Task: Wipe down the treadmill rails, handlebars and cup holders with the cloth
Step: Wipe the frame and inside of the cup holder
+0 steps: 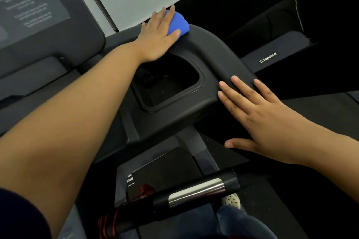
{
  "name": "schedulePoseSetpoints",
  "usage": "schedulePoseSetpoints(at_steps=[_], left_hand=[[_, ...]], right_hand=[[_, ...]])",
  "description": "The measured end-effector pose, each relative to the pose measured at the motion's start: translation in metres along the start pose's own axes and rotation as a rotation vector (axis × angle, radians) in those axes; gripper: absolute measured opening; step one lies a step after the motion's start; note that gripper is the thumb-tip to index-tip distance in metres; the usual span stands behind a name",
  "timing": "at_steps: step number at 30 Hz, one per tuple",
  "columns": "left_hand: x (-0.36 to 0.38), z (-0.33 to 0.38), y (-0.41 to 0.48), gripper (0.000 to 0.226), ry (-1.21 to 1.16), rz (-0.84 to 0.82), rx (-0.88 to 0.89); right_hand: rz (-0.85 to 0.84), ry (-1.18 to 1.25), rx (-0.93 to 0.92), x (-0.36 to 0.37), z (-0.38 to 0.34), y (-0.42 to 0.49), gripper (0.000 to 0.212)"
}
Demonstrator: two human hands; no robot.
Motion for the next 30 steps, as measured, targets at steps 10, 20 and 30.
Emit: schedulePoseSetpoints(at_steps=[10, 20, 30], left_hand=[[0.015, 0.056, -0.008, 0.062, -0.019, -0.021, 0.107], [0.04, 0.114, -0.048, 0.056, -0.043, 0.018, 0.272], [0.079, 0.117, -0.161, 0.056, 0.201, 0.239, 0.084]], right_hand=[[0.179, 0.667, 0.22, -0.021, 0.013, -0.005, 0.089], [0.451, 0.704, 0.246, -0.063, 0.025, -0.017, 0.078], [0.233, 0.586, 0.289, -0.017, 0.018, -0.033, 0.082]])
Point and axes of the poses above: each hand's wrist, its own y-axis towards the middle knuckle, its own x-axis out of the palm, z = x × y, the point moved 6 cm from there along y, towards the middle knuckle, and after that the axes turned 1 degree about -x, right-handed, at the moved point
